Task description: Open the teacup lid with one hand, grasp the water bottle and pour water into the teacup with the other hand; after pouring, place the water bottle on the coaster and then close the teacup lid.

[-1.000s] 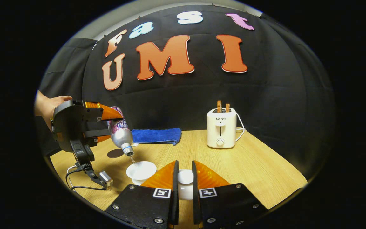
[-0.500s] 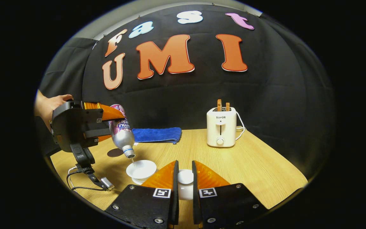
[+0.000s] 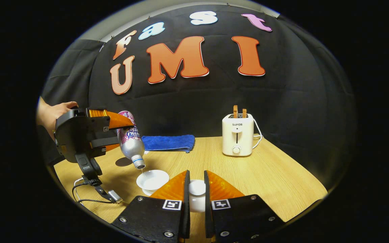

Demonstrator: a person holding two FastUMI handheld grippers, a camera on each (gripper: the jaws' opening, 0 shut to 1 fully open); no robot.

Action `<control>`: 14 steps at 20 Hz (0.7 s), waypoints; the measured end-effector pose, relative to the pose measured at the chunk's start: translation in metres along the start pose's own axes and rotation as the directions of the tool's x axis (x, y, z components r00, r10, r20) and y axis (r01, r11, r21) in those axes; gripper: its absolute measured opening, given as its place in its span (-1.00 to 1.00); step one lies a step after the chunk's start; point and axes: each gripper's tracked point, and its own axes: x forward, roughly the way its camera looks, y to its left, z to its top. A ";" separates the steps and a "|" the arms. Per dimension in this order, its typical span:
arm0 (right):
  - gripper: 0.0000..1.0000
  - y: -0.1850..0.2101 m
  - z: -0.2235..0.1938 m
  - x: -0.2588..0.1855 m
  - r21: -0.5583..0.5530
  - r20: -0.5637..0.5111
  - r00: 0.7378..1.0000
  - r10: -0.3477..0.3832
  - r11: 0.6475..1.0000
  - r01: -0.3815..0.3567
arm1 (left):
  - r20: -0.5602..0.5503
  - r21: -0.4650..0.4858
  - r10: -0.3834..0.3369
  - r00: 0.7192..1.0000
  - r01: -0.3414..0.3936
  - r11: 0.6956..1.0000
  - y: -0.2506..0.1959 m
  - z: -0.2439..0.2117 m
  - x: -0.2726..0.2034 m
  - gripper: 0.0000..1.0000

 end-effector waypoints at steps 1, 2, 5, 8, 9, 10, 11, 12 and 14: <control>-0.64 -0.001 0.000 0.002 0.003 -0.001 1.000 -0.004 1.000 0.004 | 0.003 -0.020 0.008 1.000 -0.008 1.000 0.000 0.000 0.000 0.66; -0.65 -0.001 -0.001 0.001 0.006 -0.004 1.000 -0.002 1.000 0.002 | 0.010 -0.044 0.015 1.000 -0.015 0.999 -0.002 0.000 0.000 0.66; -0.64 0.003 0.000 0.003 0.014 -0.004 1.000 0.006 1.000 -0.006 | 0.016 -0.145 0.049 0.999 -0.046 0.988 0.000 -0.005 -0.002 0.66; -0.64 0.010 0.001 0.005 0.010 -0.002 1.000 0.014 1.000 -0.014 | 0.017 -0.276 0.091 0.996 -0.083 0.958 0.003 -0.010 0.000 0.65; -0.65 0.013 0.002 0.005 0.007 0.002 1.000 0.023 1.000 -0.023 | 0.016 -0.336 0.098 0.995 -0.087 0.938 0.003 -0.013 -0.001 0.65; -0.65 0.017 0.004 0.005 0.002 0.004 1.000 0.029 1.000 -0.029 | 0.009 -0.394 0.109 0.994 -0.097 0.914 0.005 -0.017 -0.002 0.64; -0.65 0.021 0.005 0.007 -0.006 0.006 0.999 0.035 0.999 -0.035 | -0.003 -0.449 0.126 0.992 -0.114 0.886 0.008 -0.024 -0.005 0.66; -0.64 0.023 0.006 0.008 -0.016 0.007 0.999 0.037 0.999 -0.037 | -0.015 -0.504 0.146 0.989 -0.133 0.853 0.012 -0.030 -0.008 0.64; -0.65 0.030 0.007 0.012 -0.031 0.002 0.999 0.039 0.999 -0.039 | -0.046 -0.603 0.194 0.980 -0.182 0.777 0.022 -0.045 -0.013 0.64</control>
